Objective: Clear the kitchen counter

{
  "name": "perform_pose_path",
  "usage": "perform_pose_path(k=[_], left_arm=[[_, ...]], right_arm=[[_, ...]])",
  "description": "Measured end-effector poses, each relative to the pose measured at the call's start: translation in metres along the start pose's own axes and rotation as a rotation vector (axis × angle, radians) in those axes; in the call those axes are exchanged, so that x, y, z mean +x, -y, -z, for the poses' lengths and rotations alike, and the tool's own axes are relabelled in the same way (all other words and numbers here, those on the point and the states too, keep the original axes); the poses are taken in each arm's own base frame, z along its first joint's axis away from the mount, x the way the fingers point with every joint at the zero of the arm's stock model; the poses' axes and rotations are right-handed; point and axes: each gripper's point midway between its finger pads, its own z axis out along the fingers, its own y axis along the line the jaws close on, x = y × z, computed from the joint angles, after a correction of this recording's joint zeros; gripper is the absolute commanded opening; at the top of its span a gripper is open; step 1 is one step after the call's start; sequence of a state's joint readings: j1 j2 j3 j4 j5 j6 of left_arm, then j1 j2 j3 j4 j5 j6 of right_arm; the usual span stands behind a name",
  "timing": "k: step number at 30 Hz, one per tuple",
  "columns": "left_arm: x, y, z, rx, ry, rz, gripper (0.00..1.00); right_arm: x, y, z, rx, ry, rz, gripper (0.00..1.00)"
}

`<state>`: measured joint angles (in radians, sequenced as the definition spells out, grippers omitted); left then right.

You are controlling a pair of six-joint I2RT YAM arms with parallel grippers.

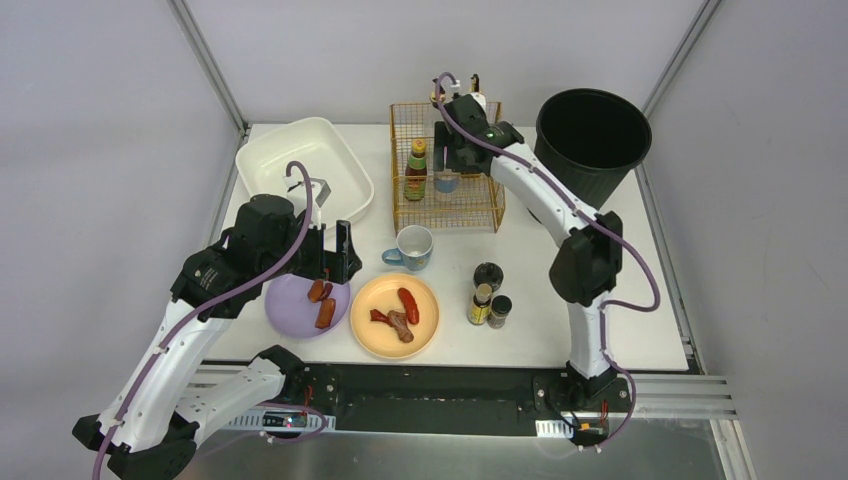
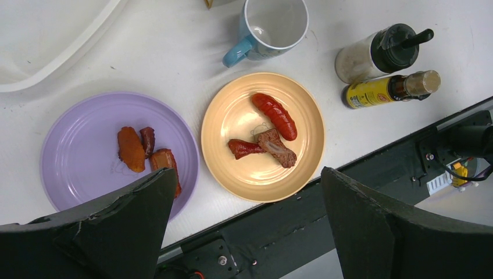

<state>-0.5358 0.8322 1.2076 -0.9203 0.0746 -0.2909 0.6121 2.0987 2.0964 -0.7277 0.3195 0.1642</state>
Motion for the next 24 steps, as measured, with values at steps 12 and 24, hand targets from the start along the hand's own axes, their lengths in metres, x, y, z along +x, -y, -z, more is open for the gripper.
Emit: perform_pose_path(k=[12, 24], left_arm=[[0.0, 0.0, 0.0, -0.002, -0.001, 0.0, 1.0], [-0.001, -0.001, 0.003, -0.003, 0.013, 0.0, 1.0]], right_arm=[[-0.003, 0.03, 0.117, -0.05, 0.144, -0.007, 0.79], [0.067, 0.058, 0.182, -0.08, 0.103, 0.06, 0.8]])
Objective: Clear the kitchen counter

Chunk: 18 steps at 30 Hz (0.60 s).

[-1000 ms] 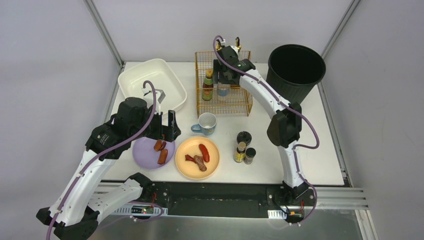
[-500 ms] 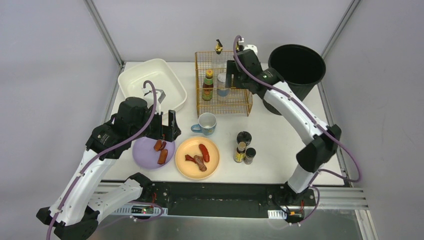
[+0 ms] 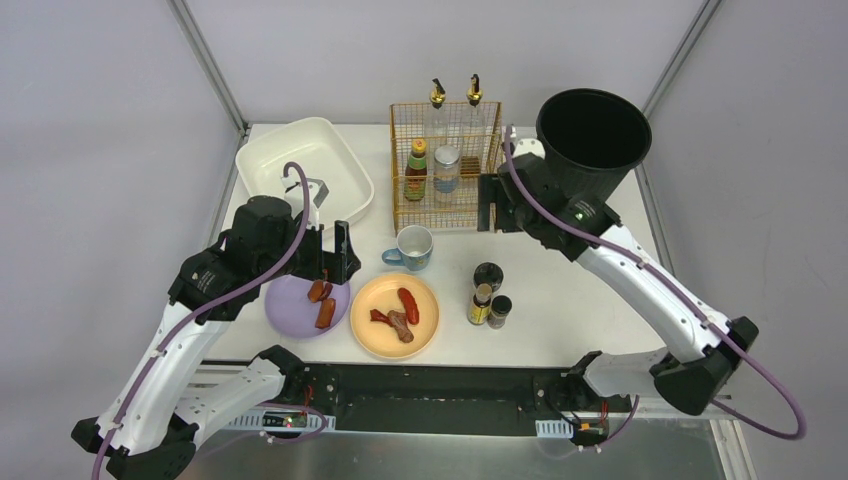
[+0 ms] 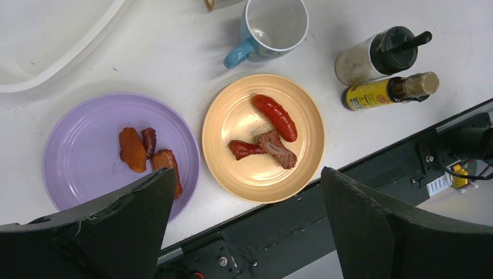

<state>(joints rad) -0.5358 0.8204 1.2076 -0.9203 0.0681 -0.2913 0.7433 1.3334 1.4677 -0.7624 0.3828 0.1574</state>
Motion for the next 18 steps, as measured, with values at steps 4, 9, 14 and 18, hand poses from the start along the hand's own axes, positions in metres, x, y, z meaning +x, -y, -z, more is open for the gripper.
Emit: perform_pose_path(k=[4, 9, 14, 18], left_arm=[[0.0, 0.0, 0.0, 0.0, 0.0, 0.001, 1.0], [0.0, 0.0, 0.0, 0.0, 0.0, 0.003, 1.0], [0.0, 0.001, 0.0, 0.001, 0.0, 0.008, 1.0], [0.0, 0.001, 0.001, 0.002, 0.002, 0.01, 1.0]], right_arm=[[0.031, 0.014, 0.01, 0.016, -0.04, -0.024, 0.8], [0.069, 0.027, 0.008, 0.044, -0.105, -0.058, 0.82], [0.093, 0.029, 0.0, 0.056, -0.163, -0.079, 0.87], [0.096, 0.021, -0.002, 0.025, -0.18, -0.107, 0.87]])
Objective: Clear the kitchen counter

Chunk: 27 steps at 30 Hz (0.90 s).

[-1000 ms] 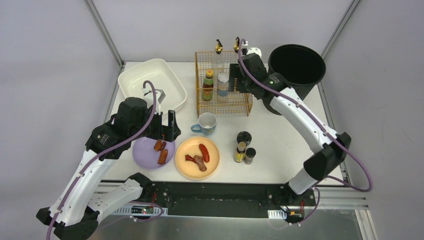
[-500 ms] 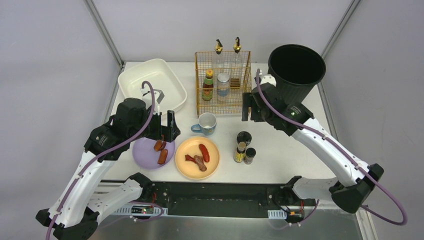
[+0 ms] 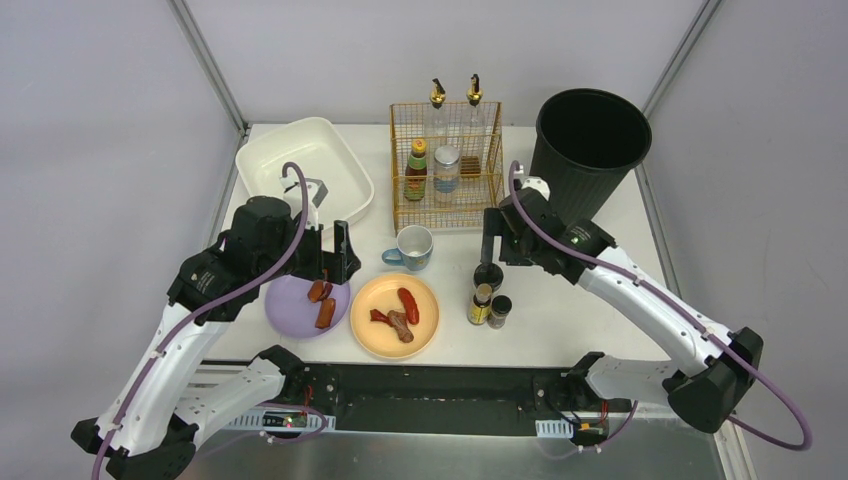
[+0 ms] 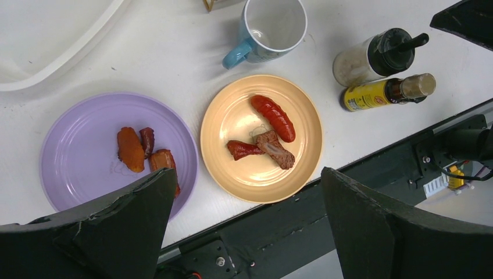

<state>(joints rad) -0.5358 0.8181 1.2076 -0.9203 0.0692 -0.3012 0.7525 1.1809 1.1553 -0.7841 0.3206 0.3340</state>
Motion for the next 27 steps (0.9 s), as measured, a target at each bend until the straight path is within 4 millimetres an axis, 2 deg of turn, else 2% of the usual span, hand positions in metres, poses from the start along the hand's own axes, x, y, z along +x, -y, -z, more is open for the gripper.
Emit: perform_pose_path(k=[6, 11, 20, 27], left_arm=[[-0.001, 0.0, 0.002, 0.003, 0.009, 0.002, 1.0], [-0.001, 0.001, 0.007, 0.008, 0.025, 0.002, 1.0], [0.002, 0.0, 0.005, 0.006, 0.018, 0.001, 1.0], [0.003, -0.001, 0.003, 0.003, 0.009, 0.001, 1.0]], right_arm=[[0.007, -0.015, -0.019, -0.017, -0.051, -0.005, 0.88], [0.019, -0.019, -0.037, 0.012, -0.106, 0.011, 0.89], [0.033, -0.023, -0.048, 0.03, -0.151, 0.03, 0.9], [0.055, -0.02, -0.059, 0.063, -0.211, 0.057, 0.9]])
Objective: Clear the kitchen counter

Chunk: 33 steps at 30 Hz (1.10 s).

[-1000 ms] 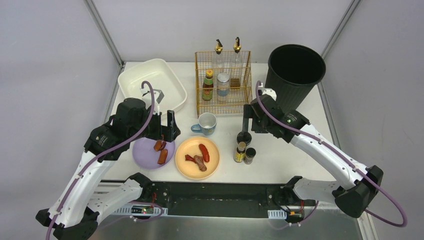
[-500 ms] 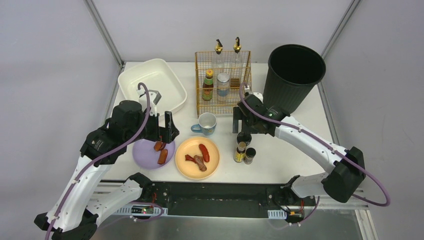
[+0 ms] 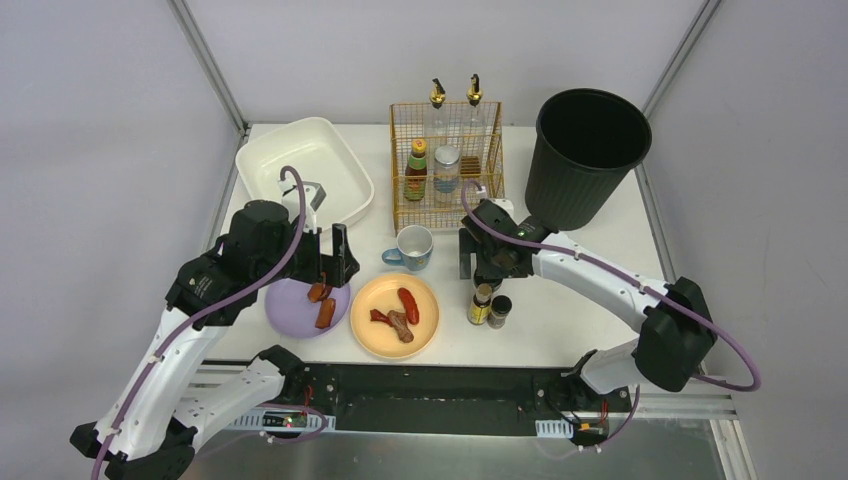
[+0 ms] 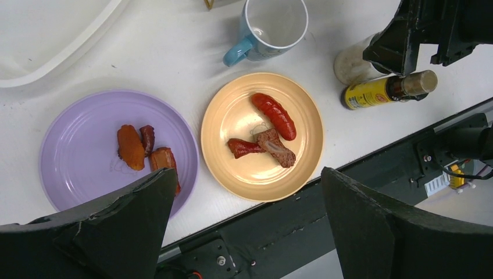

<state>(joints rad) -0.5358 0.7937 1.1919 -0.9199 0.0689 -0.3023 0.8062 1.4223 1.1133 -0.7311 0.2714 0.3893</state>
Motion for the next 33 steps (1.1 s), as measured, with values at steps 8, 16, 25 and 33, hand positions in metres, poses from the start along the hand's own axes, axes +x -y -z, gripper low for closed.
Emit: perform_pose_path(k=[8, 16, 25, 33], left_arm=[[0.004, -0.0016, -0.0026, -0.005, -0.013, -0.002, 1.0], [0.0041, -0.0017, -0.0027, -0.005, -0.013, -0.004, 1.0], [0.0042, -0.0017, -0.0027, -0.004, -0.013, -0.005, 1.0], [0.0044, -0.0018, -0.0036, -0.006, -0.017, -0.005, 1.0]], right_arm=[[0.0075, 0.0009, -0.0073, 0.018, -0.024, -0.006, 0.85], [0.0085, 0.0011, -0.0098, 0.027, -0.029, -0.014, 0.69], [0.0079, 0.0017, -0.0103, 0.035, -0.023, -0.018, 0.43], [0.0, 0.005, -0.0044, 0.057, -0.002, -0.006, 0.34]])
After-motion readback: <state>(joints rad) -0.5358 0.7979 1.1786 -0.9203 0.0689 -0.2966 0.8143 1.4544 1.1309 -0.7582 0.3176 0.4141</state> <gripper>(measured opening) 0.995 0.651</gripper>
